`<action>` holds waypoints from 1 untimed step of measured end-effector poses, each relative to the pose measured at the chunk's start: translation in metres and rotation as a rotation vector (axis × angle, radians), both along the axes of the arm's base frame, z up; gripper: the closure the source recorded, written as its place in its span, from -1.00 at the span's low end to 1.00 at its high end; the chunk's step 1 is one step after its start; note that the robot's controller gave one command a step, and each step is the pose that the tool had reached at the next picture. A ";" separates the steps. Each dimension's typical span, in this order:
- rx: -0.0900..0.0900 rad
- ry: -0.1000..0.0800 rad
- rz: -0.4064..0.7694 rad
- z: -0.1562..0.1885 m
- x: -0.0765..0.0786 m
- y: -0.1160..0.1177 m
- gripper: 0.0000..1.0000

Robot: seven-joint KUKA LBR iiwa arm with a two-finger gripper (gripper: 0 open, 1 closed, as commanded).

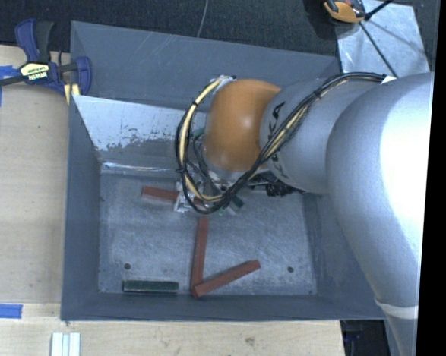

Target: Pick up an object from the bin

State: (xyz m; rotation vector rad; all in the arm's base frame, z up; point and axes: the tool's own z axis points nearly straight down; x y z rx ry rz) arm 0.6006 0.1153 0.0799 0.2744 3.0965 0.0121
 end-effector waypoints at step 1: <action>-0.006 0.036 0.028 0.043 0.000 -0.002 1.00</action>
Offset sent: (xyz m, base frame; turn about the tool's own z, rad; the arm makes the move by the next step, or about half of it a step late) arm 0.0007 -0.0047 0.0886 0.0068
